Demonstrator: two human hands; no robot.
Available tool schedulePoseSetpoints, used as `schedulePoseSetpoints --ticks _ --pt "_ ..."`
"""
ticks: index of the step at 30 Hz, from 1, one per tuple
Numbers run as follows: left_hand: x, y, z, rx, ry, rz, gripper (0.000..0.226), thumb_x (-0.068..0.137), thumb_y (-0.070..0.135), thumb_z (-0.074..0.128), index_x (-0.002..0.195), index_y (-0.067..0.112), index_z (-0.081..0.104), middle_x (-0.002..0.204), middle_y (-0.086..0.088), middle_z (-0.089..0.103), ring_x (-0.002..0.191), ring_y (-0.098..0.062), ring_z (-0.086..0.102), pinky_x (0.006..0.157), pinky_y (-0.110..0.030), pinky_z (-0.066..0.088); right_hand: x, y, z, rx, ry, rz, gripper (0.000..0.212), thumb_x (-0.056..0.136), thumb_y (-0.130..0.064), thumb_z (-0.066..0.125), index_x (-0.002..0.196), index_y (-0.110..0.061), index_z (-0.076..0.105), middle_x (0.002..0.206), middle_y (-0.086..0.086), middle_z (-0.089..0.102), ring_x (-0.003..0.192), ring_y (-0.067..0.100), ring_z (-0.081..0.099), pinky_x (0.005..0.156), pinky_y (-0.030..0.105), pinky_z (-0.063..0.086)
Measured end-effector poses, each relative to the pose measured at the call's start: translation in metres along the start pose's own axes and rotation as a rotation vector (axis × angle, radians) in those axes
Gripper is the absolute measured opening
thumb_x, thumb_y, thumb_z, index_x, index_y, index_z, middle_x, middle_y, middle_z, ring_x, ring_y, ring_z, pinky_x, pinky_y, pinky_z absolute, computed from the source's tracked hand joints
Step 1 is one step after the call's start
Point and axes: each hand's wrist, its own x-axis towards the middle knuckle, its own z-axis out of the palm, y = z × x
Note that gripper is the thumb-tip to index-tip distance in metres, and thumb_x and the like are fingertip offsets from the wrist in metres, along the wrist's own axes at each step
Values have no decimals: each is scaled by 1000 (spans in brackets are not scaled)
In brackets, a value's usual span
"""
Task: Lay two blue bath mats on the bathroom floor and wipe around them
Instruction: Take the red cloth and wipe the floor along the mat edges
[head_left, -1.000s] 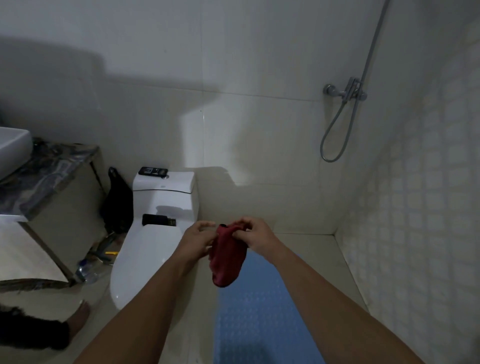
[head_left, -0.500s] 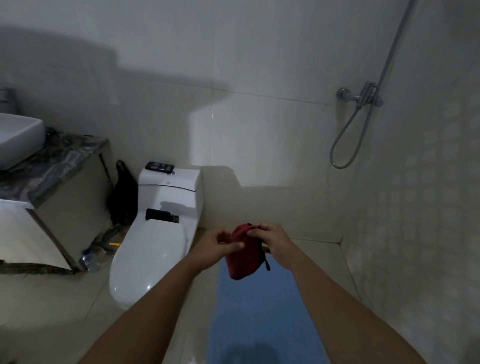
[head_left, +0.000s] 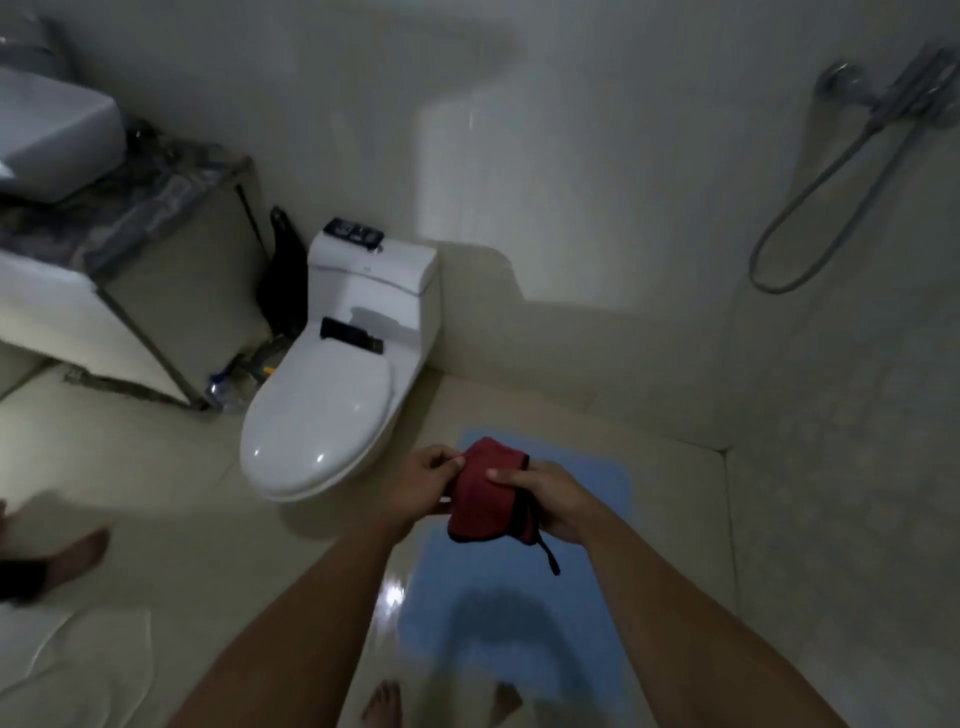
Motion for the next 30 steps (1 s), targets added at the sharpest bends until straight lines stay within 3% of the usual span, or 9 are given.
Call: schedulePoseSetpoints --ticks 4,7,13,18,22,26,30 --pt "-2 -65 23 41 160 -133 8 100 17 63 94 14 68 90 -10 70 79 -22 66 70 -34 58 30 62 -16 53 10 178 50 83 -20 82 125 0 64 116 19 74 110 37 71 103 56 53" --pt "-8 -136 31 222 228 -272 7 95 23 69 88 24 68 86 0 72 78 -17 64 81 -35 53 50 114 -27 87 49 355 39 90 -19 75 123 -2 64 116 19 74 108 37 71 101 56 54" --pt "-7 -269 43 411 231 -581 11 94 41 60 102 34 62 100 9 69 96 -14 66 85 -31 54 113 239 -45 -71 149 512 43 94 -31 70 128 -3 66 111 12 77 104 30 73 100 52 55" --pt "95 -424 36 625 129 -654 38 95 49 48 131 36 54 133 4 58 128 -20 49 101 -35 48 251 388 -43 25 181 608 34 100 -27 63 122 -2 68 114 22 74 107 39 72 99 58 54" --pt "197 -554 19 701 149 -598 59 95 46 56 151 34 39 151 4 46 143 -24 36 109 -39 42 404 477 -40 -125 157 462 41 93 -37 70 119 -6 71 118 18 73 100 32 74 92 48 60" --pt "266 -666 9 803 233 -548 74 96 51 58 159 30 23 168 -6 20 157 -32 12 121 -46 27 551 493 -41 -501 196 87 32 101 -17 63 128 0 66 116 14 70 99 28 71 72 17 57" --pt "311 -770 7 846 379 -559 101 89 72 52 164 27 2 171 -14 -14 158 -40 -10 125 -55 9 665 508 -28 -927 89 -327 30 103 -30 58 130 -20 65 119 -4 67 111 13 61 92 21 44"
